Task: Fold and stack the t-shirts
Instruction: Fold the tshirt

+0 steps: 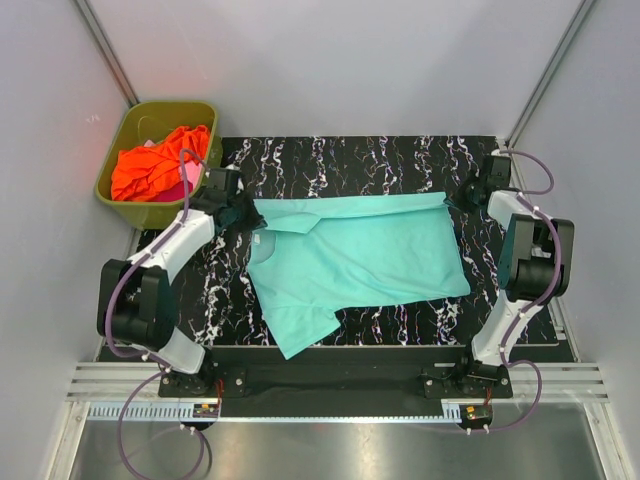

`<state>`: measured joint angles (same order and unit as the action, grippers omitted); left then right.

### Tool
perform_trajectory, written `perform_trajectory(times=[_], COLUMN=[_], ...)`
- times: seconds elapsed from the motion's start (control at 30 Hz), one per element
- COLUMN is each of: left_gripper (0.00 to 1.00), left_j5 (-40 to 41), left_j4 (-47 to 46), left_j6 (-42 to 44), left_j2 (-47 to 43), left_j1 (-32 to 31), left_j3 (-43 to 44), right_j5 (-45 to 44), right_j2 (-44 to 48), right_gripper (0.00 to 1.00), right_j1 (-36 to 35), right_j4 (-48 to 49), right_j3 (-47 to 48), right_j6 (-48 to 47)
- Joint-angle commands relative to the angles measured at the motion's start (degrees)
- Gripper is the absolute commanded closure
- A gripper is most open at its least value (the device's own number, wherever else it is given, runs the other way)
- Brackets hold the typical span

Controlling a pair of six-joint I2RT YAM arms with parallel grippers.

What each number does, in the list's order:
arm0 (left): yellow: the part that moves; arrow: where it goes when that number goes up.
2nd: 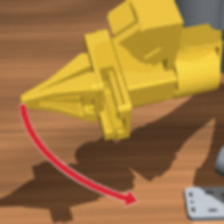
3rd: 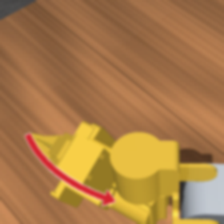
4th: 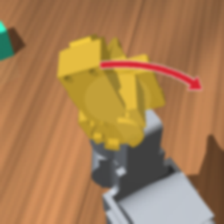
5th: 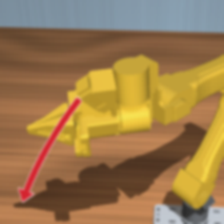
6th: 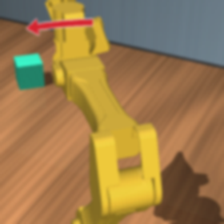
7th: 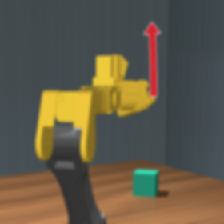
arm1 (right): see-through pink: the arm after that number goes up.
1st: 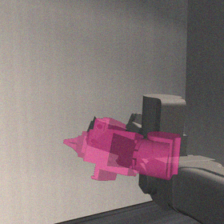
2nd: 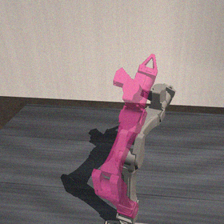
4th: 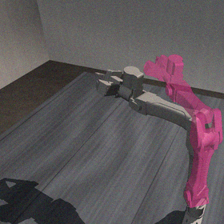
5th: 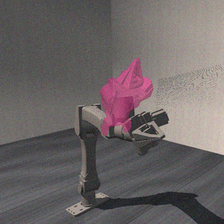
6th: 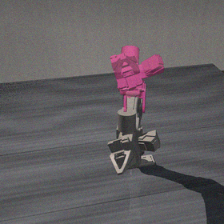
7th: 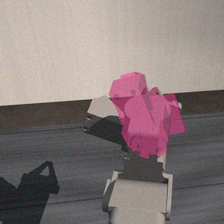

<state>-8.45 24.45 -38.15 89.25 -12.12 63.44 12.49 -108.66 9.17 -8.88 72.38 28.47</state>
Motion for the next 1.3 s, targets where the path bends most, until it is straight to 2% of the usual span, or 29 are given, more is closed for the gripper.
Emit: perform_trajectory(times=[0.0, 0.53, 0.63, 0.7, 0.77, 0.8, 0.9, 1.0, 1.13, 1.23, 1.27], left_gripper=[1.00, 1.00, 1.00, 1.00, 1.00, 1.00, 0.98, 0.99, 1.00, 1.00, 1.00], left_j5=[-0.08, 2.12, 2.56, 3.08, 3.44, 3.52, 2.74, 1.68, 1.59, 0.98, 0.54], left_j4=[-0.89, -1.68, -1.69, -1.60, -1.51, -1.42, -1.33, -1.42, -1.59, -1.86, -2.21], left_j6=[-0.35, -1.31, -1.31, -1.31, -1.49, -1.49, -1.40, -1.92, -2.63, -3.68, -4.12], left_j2=[-2.15, -0.57, -0.57, -0.66, -0.75, -0.66, -0.13, -0.31, -1.62, -2.68, -3.12], left_j1=[-0.18, -5.19, -5.28, -5.28, -5.20, -5.28, -5.28, -5.28, -5.28, -5.20, -5.19], left_j3=[-1.30, -6.92, -7.01, -7.19, -7.36, -7.37, -7.54, -8.42, -8.86, -8.34, -8.25], right_j5=[-1.77, -2.91, -3.35, -3.44, -3.61, -3.70, -3.09, -0.54, -0.97, -2.20, -2.21], right_j2=[3.89, 2.84, 3.10, 3.54, 4.42, 4.86, 7.14, 10.48, 14.79, 16.99, 17.77], right_gripper=[1.00, 1.00, 0.97, 0.93, 0.85, 0.77, 0.70, 0.65, 0.61, 0.59, 0.59], right_j1=[0.32, 0.32, 0.32, 0.32, 0.32, 0.32, 0.32, 0.15, -3.53, -8.81, -12.91], right_j4=[0.71, 0.80, 0.54, 0.01, -1.21, -1.83, -4.56, -5.53, -5.62, -5.62, -5.62], right_j3=[-1.10, -4.53, -4.96, -4.88, -4.62, -4.35, -3.47, -4.08, -5.84, -6.37, -6.46], right_j6=[-1.05, -0.52, -0.43, -0.34, -0.26, -0.17, 0.53, 2.89, 5.63, 8.00, 9.14])
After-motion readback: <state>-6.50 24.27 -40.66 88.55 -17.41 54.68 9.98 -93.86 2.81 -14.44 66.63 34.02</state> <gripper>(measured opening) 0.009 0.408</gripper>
